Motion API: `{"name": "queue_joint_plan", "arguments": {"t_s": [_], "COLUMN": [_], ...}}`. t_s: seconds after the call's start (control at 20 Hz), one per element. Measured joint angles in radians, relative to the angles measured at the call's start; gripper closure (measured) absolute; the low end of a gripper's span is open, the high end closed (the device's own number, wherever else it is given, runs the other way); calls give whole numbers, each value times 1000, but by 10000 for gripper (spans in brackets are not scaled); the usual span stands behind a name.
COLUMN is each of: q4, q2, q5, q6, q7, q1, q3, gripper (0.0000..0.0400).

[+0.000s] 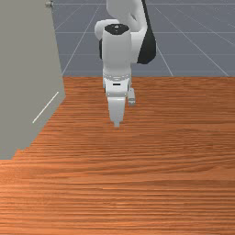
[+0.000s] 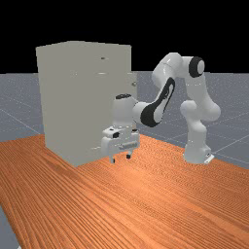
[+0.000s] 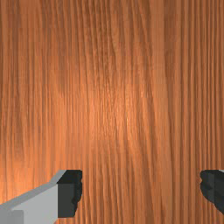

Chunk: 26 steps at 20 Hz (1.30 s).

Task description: Open the cabinet door

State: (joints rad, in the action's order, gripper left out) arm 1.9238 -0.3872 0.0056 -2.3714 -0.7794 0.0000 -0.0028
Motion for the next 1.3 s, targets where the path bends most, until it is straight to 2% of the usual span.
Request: {"name": "queue_joint_plan", "arguments": {"t_s": [0.05,0.1,0.15,0.25,0.3,0.35,0.4,0.5,0.6,0.75,0.9,1.05,1.15,1.3], "q4": [5,11,13,15,73,73,56,21,7,28,196,386,454,487], "q2": [1,2,3,5,94,183,238,270,273,340,535,791,928,1100], "q5": [-17,-24,-28,-32,-55,-57,-51,-22,1,0,-42,-80,-69,-55], "q6": [12,28,38,47,178,292,373,484,535,567,542,465,444,432], "q7": [8,30,43,56,290,515,737,1130,1293,1374,1411,1464,1491,1509], "q1": [4,4,2,-1,23,40,51,60,58,59,53,40,37,-4], "q3": [-10,-22,-30,-37,-65,-86,-103,-128,-140,-144,-140,-117,-107,-142], "gripper": [151,92,56,20,167,257,312,367,388,397,399,400,400,400]}}
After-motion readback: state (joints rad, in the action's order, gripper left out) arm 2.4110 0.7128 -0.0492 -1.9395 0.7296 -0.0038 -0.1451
